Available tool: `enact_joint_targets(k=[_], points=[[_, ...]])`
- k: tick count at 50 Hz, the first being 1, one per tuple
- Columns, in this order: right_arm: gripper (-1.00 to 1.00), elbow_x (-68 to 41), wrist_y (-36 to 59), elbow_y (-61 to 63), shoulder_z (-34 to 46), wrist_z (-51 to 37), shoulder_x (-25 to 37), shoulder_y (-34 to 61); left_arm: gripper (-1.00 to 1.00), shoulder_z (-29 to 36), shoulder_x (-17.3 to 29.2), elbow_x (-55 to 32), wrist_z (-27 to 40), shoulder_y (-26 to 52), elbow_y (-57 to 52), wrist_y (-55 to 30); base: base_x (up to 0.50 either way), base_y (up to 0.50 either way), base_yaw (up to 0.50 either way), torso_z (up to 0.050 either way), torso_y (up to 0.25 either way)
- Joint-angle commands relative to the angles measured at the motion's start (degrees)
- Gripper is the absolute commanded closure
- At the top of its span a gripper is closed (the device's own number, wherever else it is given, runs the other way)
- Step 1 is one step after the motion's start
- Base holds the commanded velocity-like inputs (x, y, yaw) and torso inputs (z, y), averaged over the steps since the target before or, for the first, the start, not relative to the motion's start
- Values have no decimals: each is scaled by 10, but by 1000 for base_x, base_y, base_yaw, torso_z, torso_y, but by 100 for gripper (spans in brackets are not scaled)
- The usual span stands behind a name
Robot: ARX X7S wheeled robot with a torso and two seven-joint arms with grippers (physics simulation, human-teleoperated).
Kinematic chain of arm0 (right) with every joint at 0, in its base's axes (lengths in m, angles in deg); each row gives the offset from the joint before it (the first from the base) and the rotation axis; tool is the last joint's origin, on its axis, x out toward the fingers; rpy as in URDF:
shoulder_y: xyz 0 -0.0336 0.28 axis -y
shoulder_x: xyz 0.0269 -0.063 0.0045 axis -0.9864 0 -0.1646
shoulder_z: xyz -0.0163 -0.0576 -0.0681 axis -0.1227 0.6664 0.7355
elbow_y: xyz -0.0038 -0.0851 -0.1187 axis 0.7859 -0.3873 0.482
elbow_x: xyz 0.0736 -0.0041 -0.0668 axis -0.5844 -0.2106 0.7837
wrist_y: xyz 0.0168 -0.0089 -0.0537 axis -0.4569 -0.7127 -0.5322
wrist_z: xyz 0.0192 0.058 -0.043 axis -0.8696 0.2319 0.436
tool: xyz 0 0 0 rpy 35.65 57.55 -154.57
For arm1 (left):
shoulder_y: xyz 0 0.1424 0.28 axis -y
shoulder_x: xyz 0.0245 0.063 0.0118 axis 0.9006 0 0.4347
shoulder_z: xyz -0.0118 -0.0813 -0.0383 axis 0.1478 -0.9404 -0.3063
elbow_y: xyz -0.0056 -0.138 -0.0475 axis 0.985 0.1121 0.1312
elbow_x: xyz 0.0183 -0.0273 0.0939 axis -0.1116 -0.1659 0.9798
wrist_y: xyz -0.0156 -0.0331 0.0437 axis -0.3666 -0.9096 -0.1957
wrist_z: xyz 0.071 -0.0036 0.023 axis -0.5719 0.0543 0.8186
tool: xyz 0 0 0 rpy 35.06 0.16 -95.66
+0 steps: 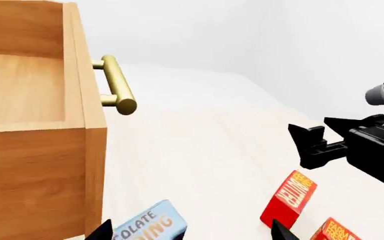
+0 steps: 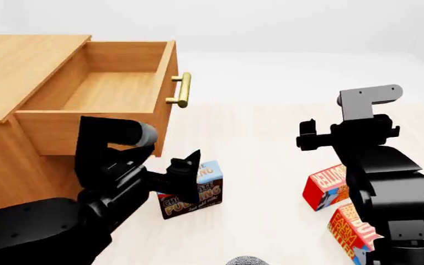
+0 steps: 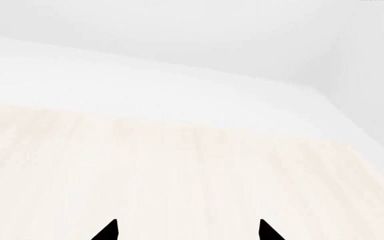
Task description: Put the bowl in the top drawer of the cabinet.
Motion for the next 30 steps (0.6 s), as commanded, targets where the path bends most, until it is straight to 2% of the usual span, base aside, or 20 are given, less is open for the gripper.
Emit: enact_joint_targets(k=[1, 12, 30], points=[[-100, 4, -13, -15, 8, -5, -6, 3, -100, 10, 11, 36, -56, -83, 4, 21, 0, 0, 0, 0, 0], [-100, 2, -24, -26, 10, -4, -8, 5, -100, 37, -12, 74, -116, -115, 69, 27, 0, 0, 0, 0, 0], [-100, 3, -29, -20, 23, -4, -12, 1, -100, 93, -55, 123, -165, -142, 139, 18, 0, 0, 0, 0, 0]])
